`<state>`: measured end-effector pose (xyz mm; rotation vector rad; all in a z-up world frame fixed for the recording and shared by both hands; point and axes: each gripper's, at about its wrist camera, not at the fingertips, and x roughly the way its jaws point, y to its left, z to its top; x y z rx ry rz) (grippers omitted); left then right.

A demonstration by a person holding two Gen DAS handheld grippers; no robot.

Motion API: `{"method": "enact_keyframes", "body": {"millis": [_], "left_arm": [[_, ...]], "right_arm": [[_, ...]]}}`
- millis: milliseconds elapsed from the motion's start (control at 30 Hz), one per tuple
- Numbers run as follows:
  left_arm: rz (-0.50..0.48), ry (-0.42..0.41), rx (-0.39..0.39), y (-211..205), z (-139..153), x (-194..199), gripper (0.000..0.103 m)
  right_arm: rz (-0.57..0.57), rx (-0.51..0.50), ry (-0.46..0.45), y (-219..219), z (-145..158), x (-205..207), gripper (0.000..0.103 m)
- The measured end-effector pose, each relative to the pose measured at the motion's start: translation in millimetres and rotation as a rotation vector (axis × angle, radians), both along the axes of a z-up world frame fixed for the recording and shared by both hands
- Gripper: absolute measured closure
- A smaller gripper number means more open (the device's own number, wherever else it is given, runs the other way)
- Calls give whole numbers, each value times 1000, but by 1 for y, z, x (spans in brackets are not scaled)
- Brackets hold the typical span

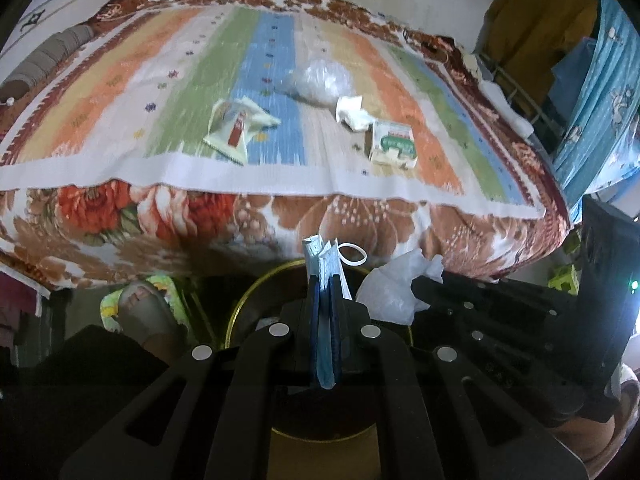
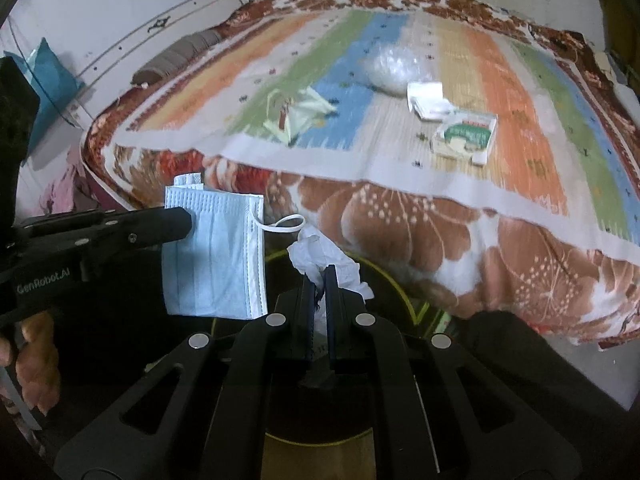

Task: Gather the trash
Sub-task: 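Carry the mask in the left gripper while the right gripper carries the tissue to the bin, then open both grippers over the bin to drop the mask and tissue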

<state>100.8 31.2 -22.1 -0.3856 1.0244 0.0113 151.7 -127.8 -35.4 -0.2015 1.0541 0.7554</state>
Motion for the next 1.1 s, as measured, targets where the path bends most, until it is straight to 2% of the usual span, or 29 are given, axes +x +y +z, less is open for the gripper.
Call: {"method": "enact_keyframes", "body": {"millis": [367,800,867,900,933,1100], "left_arm": [[12,71,48,-5,-15,1,99],[46,184,53,-6,-42,11,98],[56,203,33,-4,-47,13,91],[61,211,9,-2,-49,14,80],[67,215,-10,1,-50,14,70],[105,198,-38,10,-44,12,62]], "right_arm": [[-32,-59,67,-2,-22,5,99],[-73,-122,171,6,-56,16,96],[-80,-122,185,6,-59,18,86],[-86,-119,187,5,-59,19,75],[-93,-113,186,4,-58,20,70],[-100,-88,172,1,-49,23,62]]}}
